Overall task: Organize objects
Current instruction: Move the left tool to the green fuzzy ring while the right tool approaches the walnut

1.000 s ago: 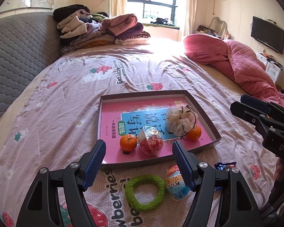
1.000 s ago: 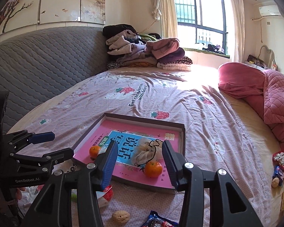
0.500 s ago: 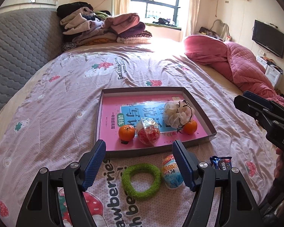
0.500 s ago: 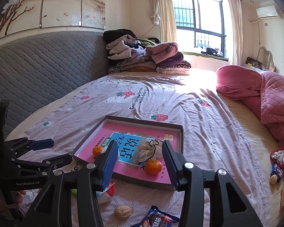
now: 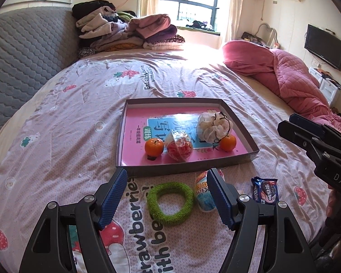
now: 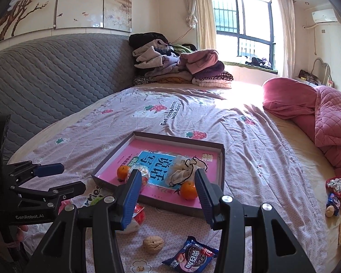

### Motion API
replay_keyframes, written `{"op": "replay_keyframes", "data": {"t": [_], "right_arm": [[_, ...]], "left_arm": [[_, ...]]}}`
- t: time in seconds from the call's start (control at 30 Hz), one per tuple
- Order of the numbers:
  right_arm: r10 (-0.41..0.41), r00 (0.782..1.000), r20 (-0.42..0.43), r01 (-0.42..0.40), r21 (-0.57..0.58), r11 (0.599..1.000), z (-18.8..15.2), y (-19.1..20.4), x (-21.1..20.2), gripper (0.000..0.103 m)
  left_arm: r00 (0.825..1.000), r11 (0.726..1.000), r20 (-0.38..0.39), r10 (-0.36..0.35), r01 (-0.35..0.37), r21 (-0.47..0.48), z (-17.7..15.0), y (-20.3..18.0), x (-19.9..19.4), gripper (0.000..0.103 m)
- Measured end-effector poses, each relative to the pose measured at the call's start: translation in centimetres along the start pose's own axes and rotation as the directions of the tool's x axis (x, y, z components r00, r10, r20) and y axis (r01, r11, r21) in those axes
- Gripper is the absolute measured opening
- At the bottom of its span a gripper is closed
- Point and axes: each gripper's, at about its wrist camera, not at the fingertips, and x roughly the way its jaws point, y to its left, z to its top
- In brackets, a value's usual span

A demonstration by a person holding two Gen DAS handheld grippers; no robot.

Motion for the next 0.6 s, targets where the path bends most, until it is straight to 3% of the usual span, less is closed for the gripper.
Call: {"op": "replay_keyframes", "data": {"t": [0.6], "right_arm": [[0.018, 0.996, -0.085, -0.021, -0.041, 0.999, -3.4, 1.2, 1.0, 0.048]], "left_arm": [[0.999, 1.0, -0.048, 0.017, -0.017, 0.004, -2.1, 0.3, 0.8, 0.074]]}}
